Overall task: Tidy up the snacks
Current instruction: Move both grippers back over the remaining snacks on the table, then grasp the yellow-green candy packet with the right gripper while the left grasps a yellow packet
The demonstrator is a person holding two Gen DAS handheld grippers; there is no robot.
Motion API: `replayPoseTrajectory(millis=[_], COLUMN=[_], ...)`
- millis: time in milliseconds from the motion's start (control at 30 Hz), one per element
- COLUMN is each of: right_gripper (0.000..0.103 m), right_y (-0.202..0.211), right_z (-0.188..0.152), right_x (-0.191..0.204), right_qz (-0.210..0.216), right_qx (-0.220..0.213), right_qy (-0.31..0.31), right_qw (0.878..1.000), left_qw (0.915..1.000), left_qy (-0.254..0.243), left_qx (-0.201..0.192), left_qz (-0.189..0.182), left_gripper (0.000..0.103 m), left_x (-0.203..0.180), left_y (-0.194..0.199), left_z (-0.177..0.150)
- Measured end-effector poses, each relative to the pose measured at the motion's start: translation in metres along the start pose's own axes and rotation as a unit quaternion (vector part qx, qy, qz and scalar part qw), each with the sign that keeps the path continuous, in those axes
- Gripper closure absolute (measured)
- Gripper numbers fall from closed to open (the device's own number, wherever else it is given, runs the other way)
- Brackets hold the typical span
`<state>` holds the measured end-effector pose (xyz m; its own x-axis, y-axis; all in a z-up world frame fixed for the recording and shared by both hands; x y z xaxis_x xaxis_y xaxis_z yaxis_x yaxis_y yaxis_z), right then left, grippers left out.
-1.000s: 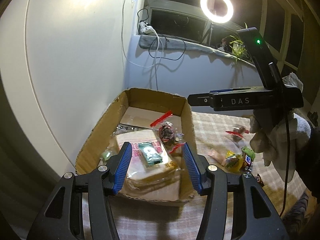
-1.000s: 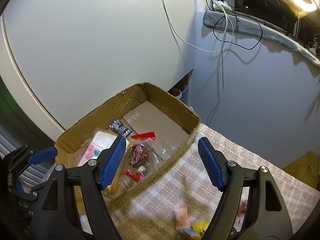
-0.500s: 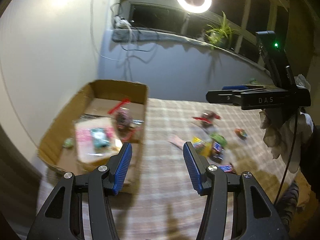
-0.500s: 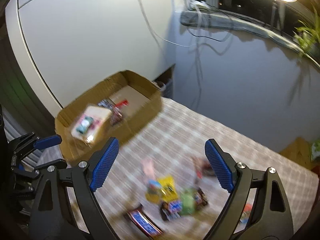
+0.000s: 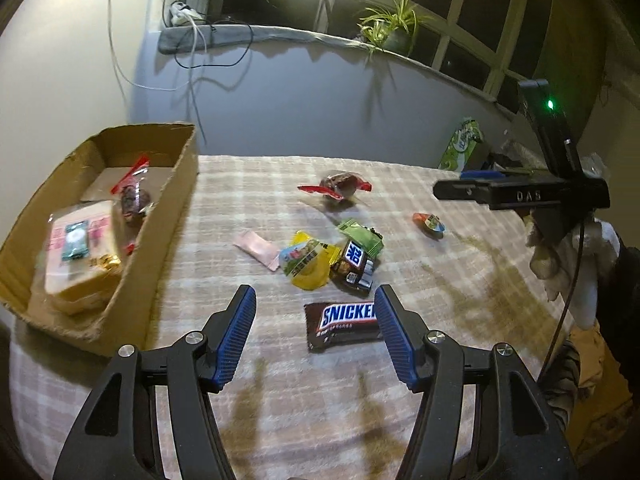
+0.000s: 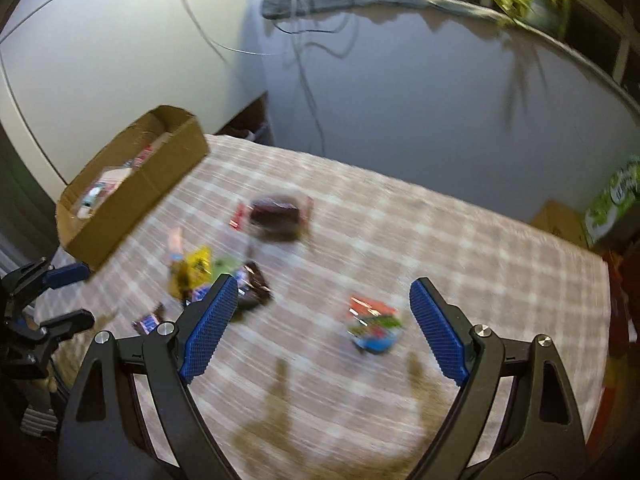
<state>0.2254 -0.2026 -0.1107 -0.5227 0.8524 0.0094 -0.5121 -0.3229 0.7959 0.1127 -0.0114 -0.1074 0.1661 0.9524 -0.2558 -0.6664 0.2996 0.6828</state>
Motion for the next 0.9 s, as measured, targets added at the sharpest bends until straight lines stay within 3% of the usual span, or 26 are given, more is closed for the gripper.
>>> replayPoseTrajectory(millis=[200, 367, 667, 900], right_gripper=[0.013, 0.013, 0.013, 0.023], right_y=[-0.014, -0.027, -0.047, -0.058], right_z=[-0.020, -0.026, -0.027, -0.031], right_x=[-0.020, -0.019, -0.014, -0.012], right_qz=[-0.002, -0.003, 0.013, 0.017], right_qx=[0.012, 0.017, 0.022, 0.033], right_qy=[-0.013, -0.002, 0.010, 0.016], right_qw=[1.000, 1.000, 1.000, 0.999], left_qw=[0.9998, 0.9994, 0.9982, 0.9975], left_qy=[-0.010, 0.002, -0.009, -0.016], left_qx=[0.013, 0.032, 0.055, 0.062], left_qz=[0.010, 0.010, 0.021, 0.028], left_gripper=[0.042, 0.051, 0.052, 0.056], left_x=[0.000, 0.006, 0.006, 0.007], left_y=[-0.023, -0.048, -0.081, -0.089], left_z=[0.006, 0.012, 0.012, 0.011])
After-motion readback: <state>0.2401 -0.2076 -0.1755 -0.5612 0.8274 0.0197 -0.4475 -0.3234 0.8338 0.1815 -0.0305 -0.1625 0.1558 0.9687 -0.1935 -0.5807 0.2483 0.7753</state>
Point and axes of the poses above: each gripper's, at about its wrist camera, not at the fingertips, and y roughly against the way its jaws point, x to its left, z to its top, the point moved 7 cm from there along -y, roughly the way its jaws point, and after that the axes turned 5 degrees about y, right-handed, at the moved point
